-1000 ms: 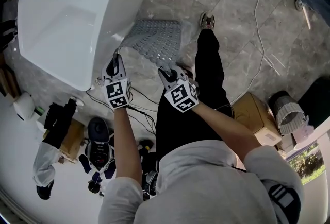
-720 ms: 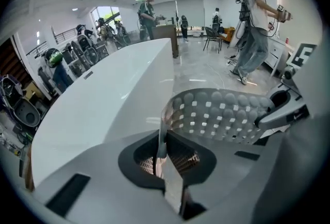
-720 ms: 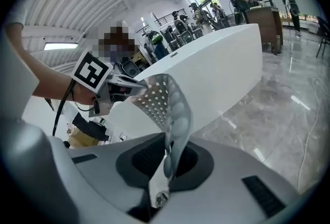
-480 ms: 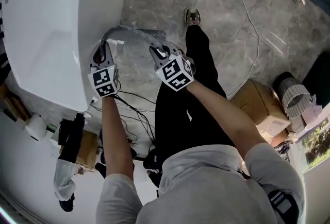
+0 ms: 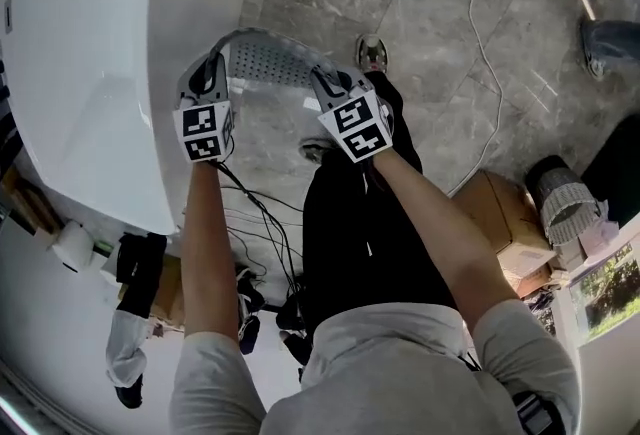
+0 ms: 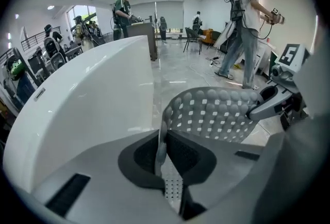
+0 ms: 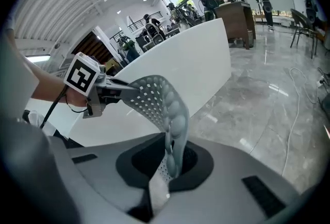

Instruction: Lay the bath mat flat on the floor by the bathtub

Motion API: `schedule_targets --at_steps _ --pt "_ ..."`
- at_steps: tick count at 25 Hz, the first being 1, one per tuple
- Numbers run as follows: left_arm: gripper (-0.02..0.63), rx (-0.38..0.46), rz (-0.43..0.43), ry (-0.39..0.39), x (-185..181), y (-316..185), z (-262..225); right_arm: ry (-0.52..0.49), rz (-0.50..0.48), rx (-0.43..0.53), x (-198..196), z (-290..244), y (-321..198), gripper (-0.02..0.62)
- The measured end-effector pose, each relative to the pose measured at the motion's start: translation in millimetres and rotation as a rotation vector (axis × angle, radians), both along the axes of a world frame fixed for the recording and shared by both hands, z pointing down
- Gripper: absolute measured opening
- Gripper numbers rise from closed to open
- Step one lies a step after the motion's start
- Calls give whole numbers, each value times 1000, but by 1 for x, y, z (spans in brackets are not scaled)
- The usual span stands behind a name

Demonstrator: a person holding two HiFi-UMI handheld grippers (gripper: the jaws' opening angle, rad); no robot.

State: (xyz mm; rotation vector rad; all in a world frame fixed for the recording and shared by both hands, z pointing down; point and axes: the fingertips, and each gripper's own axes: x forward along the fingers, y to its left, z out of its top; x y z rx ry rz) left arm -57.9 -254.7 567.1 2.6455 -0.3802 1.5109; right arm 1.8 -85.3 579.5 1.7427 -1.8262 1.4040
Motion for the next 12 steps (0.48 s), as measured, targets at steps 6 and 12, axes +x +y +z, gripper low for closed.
schedule_targets --at_steps 6,12 --pt "29 -7 33 -17 37 -8 18 9 41 -19 50 22 -13 23" --pt "29 -18 23 19 75 -15 34 53 60 -21 96 43 -26 23"
